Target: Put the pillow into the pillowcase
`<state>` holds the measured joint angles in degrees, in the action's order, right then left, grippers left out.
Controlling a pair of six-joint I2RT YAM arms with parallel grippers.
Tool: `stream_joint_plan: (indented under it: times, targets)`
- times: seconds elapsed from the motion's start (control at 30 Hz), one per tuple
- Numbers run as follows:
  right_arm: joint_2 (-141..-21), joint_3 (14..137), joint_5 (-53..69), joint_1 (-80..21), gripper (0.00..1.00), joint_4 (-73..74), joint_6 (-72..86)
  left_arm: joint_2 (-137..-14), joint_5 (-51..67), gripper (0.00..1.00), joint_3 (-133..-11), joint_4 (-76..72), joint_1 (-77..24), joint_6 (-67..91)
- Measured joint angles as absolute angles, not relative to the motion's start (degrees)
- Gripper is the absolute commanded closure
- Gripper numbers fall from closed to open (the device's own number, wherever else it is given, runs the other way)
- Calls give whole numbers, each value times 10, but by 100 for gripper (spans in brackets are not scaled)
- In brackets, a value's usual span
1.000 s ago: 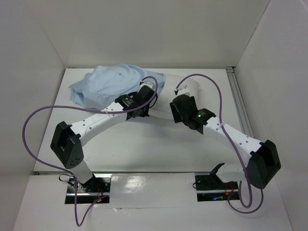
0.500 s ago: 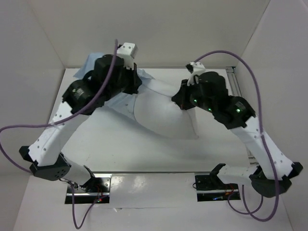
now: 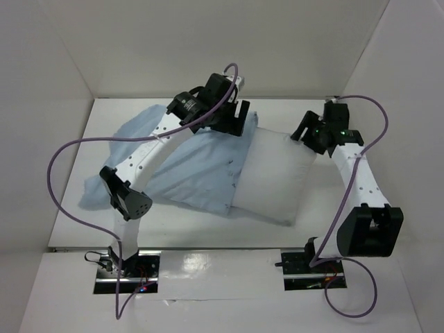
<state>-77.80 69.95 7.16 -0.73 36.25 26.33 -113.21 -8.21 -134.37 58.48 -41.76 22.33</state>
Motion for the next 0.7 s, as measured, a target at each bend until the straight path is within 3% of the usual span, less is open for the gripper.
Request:
stream_joint_plan:
  times: [0.07,0.1,0.2,0.43,0.7]
  targets:
    - [-781,700,55,32,12,356,257,-1122,-98,13,-1320,581,-418,226]
    - [-780,701,46,41,8,359,256,-1102,-108,19,-1297,571,-421,228]
    - [-773,706,22,45,0,365,256,-1019,-147,21,-1216,558,-442,238]
    - [-696,699,9,45,0,369,257,-877,-209,13,-1064,539,-499,287]
    - [-575,598,26,50,0,424,251,-957,-235,12,-1011,522,-537,305]
